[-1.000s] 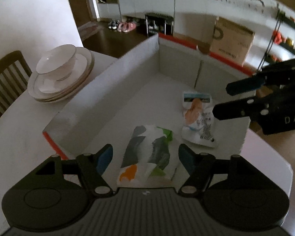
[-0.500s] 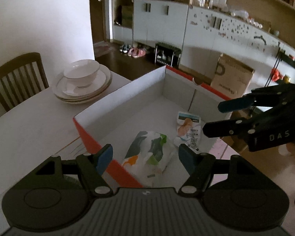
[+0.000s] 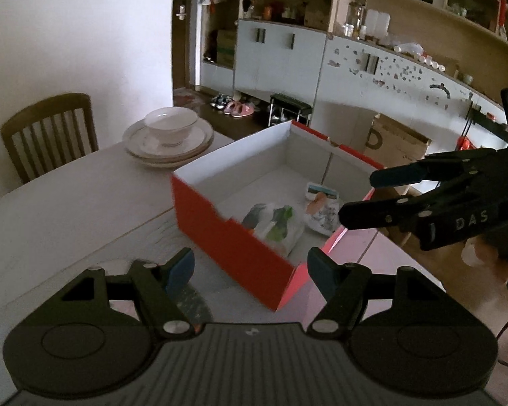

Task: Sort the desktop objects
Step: 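Move both grippers back from the box toward the table pile, then grasp the silver foil bag with the left gripper while the right grasps the orange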

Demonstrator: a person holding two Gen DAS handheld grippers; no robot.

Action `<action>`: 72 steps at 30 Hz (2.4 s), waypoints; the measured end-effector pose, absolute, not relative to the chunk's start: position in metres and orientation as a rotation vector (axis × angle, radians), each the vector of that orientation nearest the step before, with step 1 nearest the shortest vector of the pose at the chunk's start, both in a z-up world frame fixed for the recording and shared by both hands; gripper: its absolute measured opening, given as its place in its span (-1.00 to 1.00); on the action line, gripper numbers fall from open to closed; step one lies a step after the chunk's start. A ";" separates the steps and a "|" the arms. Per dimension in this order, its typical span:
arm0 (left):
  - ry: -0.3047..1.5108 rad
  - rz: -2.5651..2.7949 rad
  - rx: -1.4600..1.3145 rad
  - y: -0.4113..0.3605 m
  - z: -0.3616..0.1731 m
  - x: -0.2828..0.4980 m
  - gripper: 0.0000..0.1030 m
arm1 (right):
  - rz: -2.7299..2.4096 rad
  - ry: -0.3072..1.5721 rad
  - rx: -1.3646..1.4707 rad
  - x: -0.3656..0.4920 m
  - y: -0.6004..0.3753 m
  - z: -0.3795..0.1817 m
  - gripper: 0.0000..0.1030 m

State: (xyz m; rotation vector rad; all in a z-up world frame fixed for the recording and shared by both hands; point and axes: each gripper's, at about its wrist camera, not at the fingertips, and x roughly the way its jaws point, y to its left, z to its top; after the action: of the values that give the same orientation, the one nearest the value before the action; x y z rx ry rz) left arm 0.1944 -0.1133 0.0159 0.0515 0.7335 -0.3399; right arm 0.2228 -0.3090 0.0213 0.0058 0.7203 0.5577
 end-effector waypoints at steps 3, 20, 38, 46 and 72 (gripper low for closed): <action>0.731 -0.317 0.035 -0.093 0.014 0.181 0.56 | 0.564 0.717 0.004 0.209 -0.295 0.022 0.71; 0.764 -0.240 0.064 -0.013 -0.027 0.114 1.00 | 0.577 0.715 -0.032 0.152 -0.219 0.004 0.88; 0.852 -0.219 0.083 0.029 -0.089 0.103 1.00 | 0.479 0.795 -0.022 0.151 -0.193 -0.040 0.87; 0.876 -0.242 0.110 0.040 -0.106 0.110 1.00 | 0.469 0.829 -0.050 0.161 -0.180 -0.061 0.86; 0.927 -0.285 0.112 0.040 -0.132 0.117 0.95 | 0.457 0.890 -0.155 0.205 -0.148 -0.111 0.51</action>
State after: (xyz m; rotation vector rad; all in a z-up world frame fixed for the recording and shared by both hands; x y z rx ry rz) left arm 0.1172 0.0404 -0.1317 0.1119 0.9271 -0.2846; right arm 0.2051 -0.1484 -0.1109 -0.1553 0.8902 0.4568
